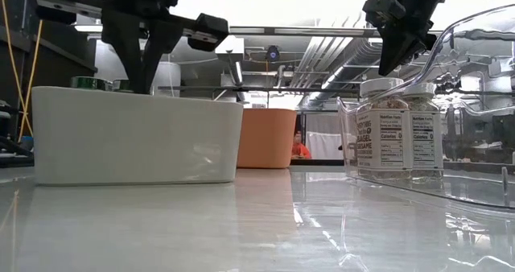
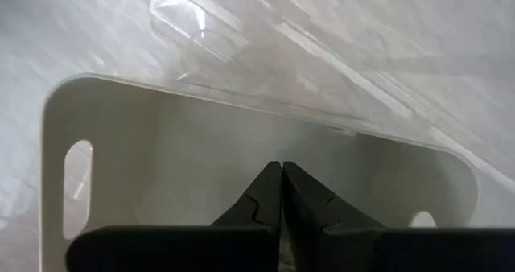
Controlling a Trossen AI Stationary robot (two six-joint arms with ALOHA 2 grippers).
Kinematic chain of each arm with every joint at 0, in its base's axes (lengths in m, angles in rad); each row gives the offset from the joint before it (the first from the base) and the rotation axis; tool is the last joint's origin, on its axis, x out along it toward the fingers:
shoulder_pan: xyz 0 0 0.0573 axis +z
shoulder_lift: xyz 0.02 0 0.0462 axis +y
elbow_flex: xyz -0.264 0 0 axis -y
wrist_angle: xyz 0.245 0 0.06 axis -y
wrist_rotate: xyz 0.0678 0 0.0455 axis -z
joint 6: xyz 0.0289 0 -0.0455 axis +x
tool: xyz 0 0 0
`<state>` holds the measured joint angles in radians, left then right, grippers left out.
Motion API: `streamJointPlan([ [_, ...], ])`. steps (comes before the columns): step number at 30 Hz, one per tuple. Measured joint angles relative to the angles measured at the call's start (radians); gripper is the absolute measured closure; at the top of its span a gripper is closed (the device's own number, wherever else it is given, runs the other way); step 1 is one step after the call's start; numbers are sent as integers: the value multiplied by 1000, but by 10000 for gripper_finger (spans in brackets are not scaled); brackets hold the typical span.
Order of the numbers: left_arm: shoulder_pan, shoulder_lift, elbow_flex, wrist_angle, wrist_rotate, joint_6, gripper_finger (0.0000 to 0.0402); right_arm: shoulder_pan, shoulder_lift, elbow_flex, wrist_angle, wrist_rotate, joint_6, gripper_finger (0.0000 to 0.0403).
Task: Sort spices by type
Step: Adjust the green seasoning bottle in the gray bin, then adjust the gray bin
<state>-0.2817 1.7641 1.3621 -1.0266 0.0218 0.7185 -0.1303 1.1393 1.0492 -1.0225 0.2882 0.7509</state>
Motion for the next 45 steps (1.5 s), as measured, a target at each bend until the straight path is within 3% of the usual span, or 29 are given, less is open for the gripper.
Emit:
streamJointPlan([
  [8, 0, 15, 0, -48, -11, 9, 401, 0, 0, 0, 0, 0, 0, 403],
  [13, -1, 25, 0, -68, -68, 47, 401, 0, 0, 0, 0, 0, 0, 403],
  [32, 10, 22, 0, -92, -71, 15, 401, 0, 0, 0, 0, 0, 0, 403],
  [38, 10, -21, 13, -97, -70, 0, 401, 0, 0, 0, 0, -2, -15, 403],
  [45, 54, -106, 112, -103, -80, -82, 402, 0, 0, 0, 0, -5, -19, 403],
])
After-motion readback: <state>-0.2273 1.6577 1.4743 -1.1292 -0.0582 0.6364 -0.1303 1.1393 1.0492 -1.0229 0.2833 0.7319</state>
